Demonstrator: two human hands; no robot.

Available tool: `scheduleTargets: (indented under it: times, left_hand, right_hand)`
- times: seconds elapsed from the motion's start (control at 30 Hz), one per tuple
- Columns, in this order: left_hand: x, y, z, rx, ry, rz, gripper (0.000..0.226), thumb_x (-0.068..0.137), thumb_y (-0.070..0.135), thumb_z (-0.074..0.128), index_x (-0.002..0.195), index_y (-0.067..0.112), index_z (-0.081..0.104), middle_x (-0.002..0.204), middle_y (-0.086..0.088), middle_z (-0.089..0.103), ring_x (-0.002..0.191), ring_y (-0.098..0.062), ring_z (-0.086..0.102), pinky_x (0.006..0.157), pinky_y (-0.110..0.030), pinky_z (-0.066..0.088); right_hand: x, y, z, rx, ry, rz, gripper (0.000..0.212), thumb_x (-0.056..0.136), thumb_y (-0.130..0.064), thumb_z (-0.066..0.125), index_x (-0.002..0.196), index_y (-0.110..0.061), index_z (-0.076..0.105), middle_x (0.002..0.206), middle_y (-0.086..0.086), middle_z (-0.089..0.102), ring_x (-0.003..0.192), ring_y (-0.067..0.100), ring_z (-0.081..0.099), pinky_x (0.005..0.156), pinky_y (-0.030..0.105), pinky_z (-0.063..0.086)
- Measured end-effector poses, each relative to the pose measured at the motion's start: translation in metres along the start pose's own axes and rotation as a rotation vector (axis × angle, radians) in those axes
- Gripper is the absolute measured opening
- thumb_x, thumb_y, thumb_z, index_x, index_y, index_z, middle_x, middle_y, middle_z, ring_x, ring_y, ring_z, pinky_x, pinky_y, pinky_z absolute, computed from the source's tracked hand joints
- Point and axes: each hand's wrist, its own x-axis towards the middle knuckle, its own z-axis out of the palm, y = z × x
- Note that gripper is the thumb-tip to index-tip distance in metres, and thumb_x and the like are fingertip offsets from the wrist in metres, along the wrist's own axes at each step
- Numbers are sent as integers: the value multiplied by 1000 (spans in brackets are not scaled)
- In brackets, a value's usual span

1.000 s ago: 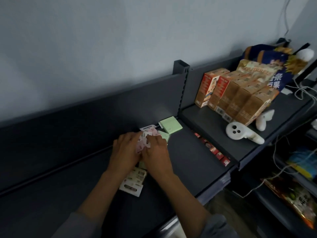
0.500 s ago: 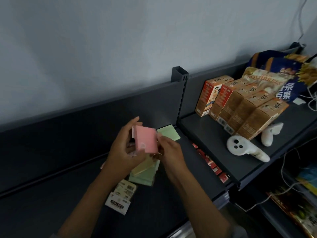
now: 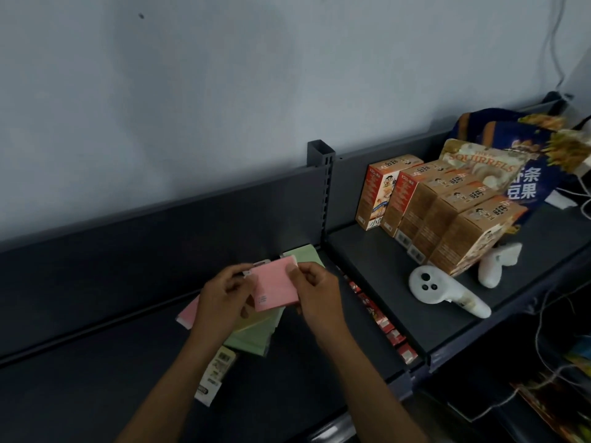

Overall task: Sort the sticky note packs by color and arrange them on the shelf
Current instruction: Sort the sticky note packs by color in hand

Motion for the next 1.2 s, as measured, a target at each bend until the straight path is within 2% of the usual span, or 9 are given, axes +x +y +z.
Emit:
scheduleTargets:
  times: [0.17, 0.33, 0.4, 0.53, 0.63, 0.73, 0.83, 1.03, 1.2]
  left_hand:
    - [-19, 6, 0, -27, 101, -20, 22, 98, 14, 62, 119, 19, 60, 97, -6, 70, 67, -20, 69, 47, -29, 53]
    - [-44, -1, -12, -79, 232, -91, 15, 97, 11, 63, 112, 15, 62, 102, -7, 70, 80, -24, 72, 55, -30, 57]
    - [-54, -6, -19, -49, 260, -100, 16, 97, 7, 61, 112, 12, 65, 102, -8, 69, 79, -18, 73, 58, -30, 59]
    - [-76, -20, -41, 46, 351, -111, 22, 97, 5, 59, 115, 14, 69, 100, -4, 72, 83, -12, 72, 60, -25, 58]
    - [-95, -29, -62, 64, 422, -128, 23, 97, 4, 60, 113, 15, 70, 100, 0, 74, 88, -14, 73, 62, -23, 58]
    - [-117, -32, -83, 89, 482, -131, 24, 96, 2, 60, 113, 15, 71, 103, 5, 73, 87, -4, 71, 61, -16, 55]
    - [-134, -36, -106, 72, 572, -140, 23, 96, 2, 60, 112, 14, 71, 103, 4, 73, 87, -5, 70, 60, -15, 54]
    - [-169, -48, -153, 17, 702, -153, 21, 96, 4, 60, 111, 11, 72, 102, 0, 74, 90, -15, 73, 63, -23, 58]
    - [-208, -64, -201, 7, 810, -180, 21, 97, 6, 59, 114, 12, 71, 104, 1, 72, 87, -9, 72, 66, -28, 61]
  right_hand:
    - [-1, 1, 5, 28, -57, -35, 26, 97, -33, 64, 86, -10, 69, 83, 16, 69, 68, 14, 59, 55, 31, 44]
    - [-12, 15, 25, 24, -82, -56, 27, 97, -35, 63, 84, -12, 68, 80, 12, 68, 70, 19, 60, 60, 38, 48]
    - [-19, 19, 36, 16, -94, -59, 25, 97, -32, 63, 82, -12, 66, 76, 6, 66, 68, 19, 59, 59, 38, 49]
    - [-39, 23, 62, 28, -147, -66, 28, 98, -33, 62, 81, -11, 62, 73, 8, 63, 62, 9, 53, 56, 29, 45]
    - [-54, 23, 85, 28, -222, -51, 26, 98, -33, 62, 80, -14, 61, 68, -2, 59, 60, 5, 51, 55, 21, 40]
    - [-67, 22, 112, 24, -286, -65, 25, 97, -32, 62, 81, -14, 62, 68, -2, 61, 61, 5, 53, 56, 24, 43]
    - [-83, 21, 138, 12, -337, -98, 27, 98, -32, 62, 78, -14, 62, 69, -5, 62, 63, 3, 55, 58, 20, 43]
    - [-121, 17, 187, -42, -455, -103, 19, 97, -34, 62, 85, -20, 63, 76, -6, 65, 68, 1, 59, 56, 14, 43]
    - [-169, 11, 239, -17, -572, -115, 18, 98, -30, 62, 86, -18, 62, 73, -7, 62, 62, -3, 56, 54, 13, 43]
